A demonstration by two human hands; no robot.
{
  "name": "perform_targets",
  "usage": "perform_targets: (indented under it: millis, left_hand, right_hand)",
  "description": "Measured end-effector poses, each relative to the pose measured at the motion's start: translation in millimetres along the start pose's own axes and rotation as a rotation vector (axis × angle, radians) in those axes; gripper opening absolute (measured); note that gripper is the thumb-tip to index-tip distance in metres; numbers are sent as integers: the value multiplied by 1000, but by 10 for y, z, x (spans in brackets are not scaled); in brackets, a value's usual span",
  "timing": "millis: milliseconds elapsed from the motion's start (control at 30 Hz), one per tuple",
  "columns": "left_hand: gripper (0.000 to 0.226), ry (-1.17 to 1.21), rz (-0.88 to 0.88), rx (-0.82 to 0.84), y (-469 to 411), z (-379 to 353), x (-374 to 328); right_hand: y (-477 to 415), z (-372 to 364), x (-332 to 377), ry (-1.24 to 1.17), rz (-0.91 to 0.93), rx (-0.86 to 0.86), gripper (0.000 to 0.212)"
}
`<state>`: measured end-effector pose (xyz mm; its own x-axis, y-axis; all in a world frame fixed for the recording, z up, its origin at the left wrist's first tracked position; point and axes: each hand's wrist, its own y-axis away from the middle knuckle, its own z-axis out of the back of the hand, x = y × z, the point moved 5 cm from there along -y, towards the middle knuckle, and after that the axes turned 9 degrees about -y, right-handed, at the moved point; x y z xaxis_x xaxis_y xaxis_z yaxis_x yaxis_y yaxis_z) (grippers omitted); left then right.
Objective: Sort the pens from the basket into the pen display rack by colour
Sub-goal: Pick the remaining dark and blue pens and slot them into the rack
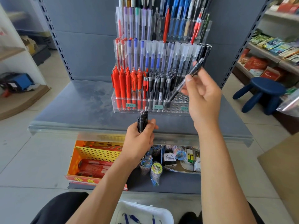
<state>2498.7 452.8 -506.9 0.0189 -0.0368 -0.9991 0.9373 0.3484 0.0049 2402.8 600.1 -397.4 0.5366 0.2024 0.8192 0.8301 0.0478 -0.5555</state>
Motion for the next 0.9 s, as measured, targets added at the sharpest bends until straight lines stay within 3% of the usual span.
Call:
perform_targets:
  millis: [167,333,500,633,900]
  left_hand:
    - [31,17,12,-2,-8,-6,13]
    - [31,35,21,0,-6,-10,16]
    - [31,40,21,9,-19,-10,23]
    - [31,33,23,11,-22,-7,20]
    - [32,36,25,13,-2,-3,-2]
  right_hand:
    - [-91,71,-108,167,90,-67,27]
    - [-53,-32,-269,279,68,12,16]
    - [-69,-84,-307,438,84,39,26]
    - [-5,-82,-357,437,9,-19,32]
    - [-6,-7,-423,480,-132,-60,23]
